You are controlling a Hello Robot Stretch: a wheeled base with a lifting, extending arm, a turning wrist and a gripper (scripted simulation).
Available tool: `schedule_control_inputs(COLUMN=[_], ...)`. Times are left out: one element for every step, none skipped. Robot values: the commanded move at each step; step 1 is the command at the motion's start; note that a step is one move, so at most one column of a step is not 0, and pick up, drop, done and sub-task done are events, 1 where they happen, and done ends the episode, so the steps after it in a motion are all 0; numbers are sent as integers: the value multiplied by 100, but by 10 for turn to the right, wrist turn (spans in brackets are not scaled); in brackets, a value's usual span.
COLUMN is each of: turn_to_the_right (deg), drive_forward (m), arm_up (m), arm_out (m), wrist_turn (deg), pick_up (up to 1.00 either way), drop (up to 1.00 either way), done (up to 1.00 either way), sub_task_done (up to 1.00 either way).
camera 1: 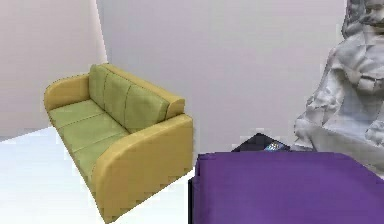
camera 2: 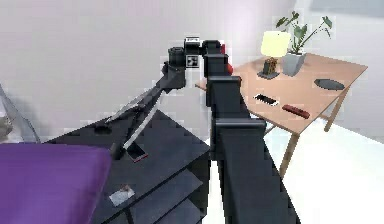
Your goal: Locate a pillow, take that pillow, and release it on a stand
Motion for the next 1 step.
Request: schedule_control_inputs(turn_to_the_right=[0], drive_forward=[0], arm_up=[0], arm_out=[0], wrist_turn=[390], pick_up=[0], drop=[0], done=[0], sub_task_done=[0])
